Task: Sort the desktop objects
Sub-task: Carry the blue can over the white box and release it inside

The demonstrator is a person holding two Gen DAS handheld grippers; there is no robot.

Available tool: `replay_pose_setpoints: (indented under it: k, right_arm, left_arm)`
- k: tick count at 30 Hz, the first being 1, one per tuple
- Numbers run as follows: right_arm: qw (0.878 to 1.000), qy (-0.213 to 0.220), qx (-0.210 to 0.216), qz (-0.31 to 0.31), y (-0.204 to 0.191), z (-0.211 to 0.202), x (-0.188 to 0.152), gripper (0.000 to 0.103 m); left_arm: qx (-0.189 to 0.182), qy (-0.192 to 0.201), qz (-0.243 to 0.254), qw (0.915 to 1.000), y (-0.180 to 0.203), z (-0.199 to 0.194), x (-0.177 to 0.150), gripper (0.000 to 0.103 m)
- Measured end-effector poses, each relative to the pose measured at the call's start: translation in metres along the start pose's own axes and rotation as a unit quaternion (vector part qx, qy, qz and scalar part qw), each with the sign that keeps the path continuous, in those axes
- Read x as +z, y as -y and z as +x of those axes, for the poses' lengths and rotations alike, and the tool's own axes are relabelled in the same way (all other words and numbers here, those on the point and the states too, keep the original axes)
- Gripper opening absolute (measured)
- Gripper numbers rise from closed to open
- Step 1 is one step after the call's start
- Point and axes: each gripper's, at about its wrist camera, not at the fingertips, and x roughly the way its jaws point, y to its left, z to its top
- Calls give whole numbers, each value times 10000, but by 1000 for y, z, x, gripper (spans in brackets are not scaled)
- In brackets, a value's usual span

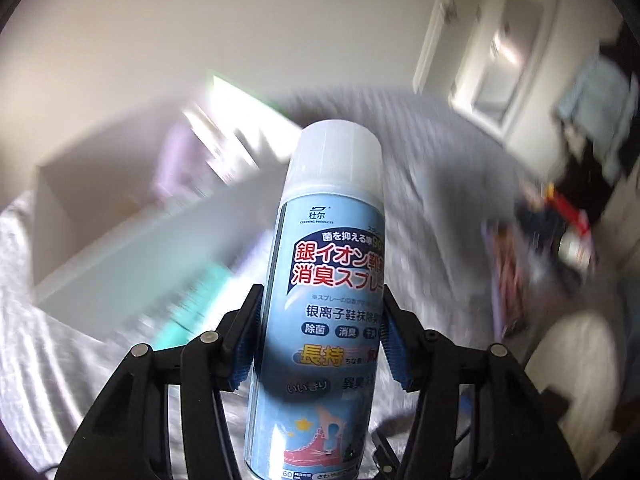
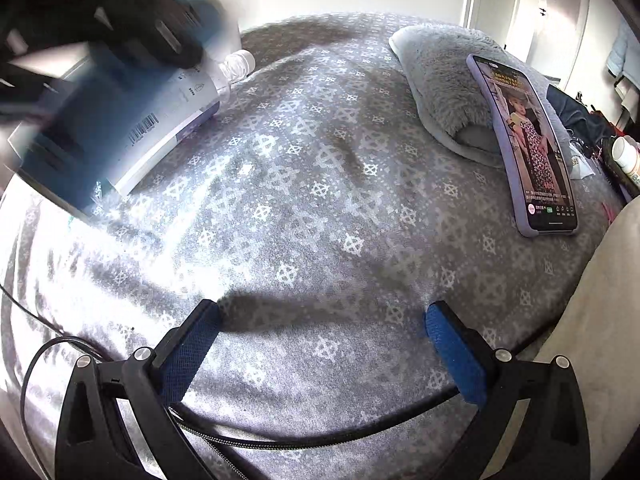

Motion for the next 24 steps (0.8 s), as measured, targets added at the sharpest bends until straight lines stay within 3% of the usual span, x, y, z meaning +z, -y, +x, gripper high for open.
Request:
replay_pose_setpoints:
  k: [2,5,9,12,14,16,17,21,24]
  right_arm:
    - [10000,-1,-9,1,-1,0,1,103]
    - [10000,3,-22,-2,-1,1,3,103]
    - [10000,11,-36,-9,-1,1,1,103]
    - [10000,17,-45,-17,-2,-1,-2,103]
    - [10000,24,-59,-28,-2,-2,-3,103]
    - [10000,29,-75,-35,-2,-1,-4,103]
    - [10000,33,-84,-39,-3,-1,-4,103]
    - [9999,61,-121,-41,-4,-1,-4,103]
    - [9998,51,-171,-81,-5,0,-4,103]
  left_arm:
    - [81,287,-429,9986,-27,-18,18,52]
    - [396,561,-1303,9891,-81,-22,43,52]
    - [813,386,-2442,9655,-140,-1,55,52]
    - [842,245,-2875,9537,-154,13,55,53]
    - [696,283,-2891,9544,-149,10,52,57]
    - [644,447,-2679,9603,-136,-6,43,80]
    - [701,527,-2549,9630,-129,-13,38,84]
    - [1219,716,-2022,9691,-103,-46,0,102]
    - [1591,498,-1754,9703,-90,-48,-42,102]
